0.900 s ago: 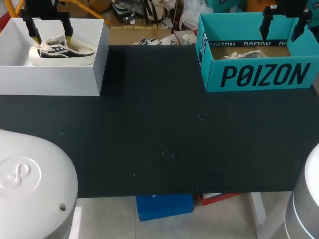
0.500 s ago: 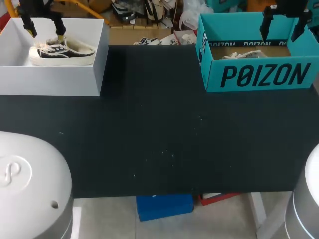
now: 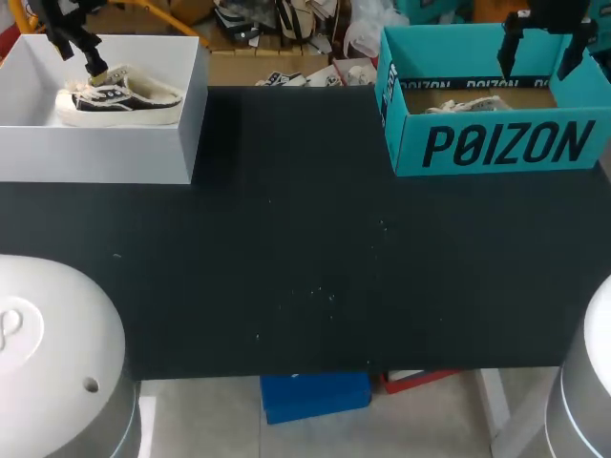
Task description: Take the shoe out of the shoebox, open the shoe tongue, remove and reinsert the insole, then place the shoe into the shoebox
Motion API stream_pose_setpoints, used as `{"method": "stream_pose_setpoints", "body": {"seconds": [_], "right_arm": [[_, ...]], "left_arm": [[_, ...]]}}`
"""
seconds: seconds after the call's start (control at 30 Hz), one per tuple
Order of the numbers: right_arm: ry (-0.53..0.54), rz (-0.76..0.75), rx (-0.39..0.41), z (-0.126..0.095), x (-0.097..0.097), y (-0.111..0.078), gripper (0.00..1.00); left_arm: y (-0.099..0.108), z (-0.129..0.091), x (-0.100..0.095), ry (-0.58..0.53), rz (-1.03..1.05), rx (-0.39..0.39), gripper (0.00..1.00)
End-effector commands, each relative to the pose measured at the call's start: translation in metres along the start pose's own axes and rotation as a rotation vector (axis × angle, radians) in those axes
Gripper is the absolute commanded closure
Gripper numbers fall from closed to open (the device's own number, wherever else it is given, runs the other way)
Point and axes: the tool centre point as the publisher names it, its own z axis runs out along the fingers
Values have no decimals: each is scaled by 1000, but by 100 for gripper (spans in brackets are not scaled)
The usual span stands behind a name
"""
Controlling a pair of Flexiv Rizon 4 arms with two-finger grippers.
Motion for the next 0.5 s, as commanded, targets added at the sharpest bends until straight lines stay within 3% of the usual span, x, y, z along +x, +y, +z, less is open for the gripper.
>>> {"method": "stream_pose_setpoints", "body": {"seconds": [0.03, 0.2, 0.5], "right_arm": [[0, 0, 1, 0, 0, 0, 0], [0, 0, 1, 0, 0, 0, 0], [0, 0, 1, 0, 0, 0, 0]], "left_arm": [[7, 5, -12, -62, 552, 95, 0], [-3, 13, -40, -13, 787, 152, 0], [-20, 42, -72, -22, 867, 101, 0]]}}
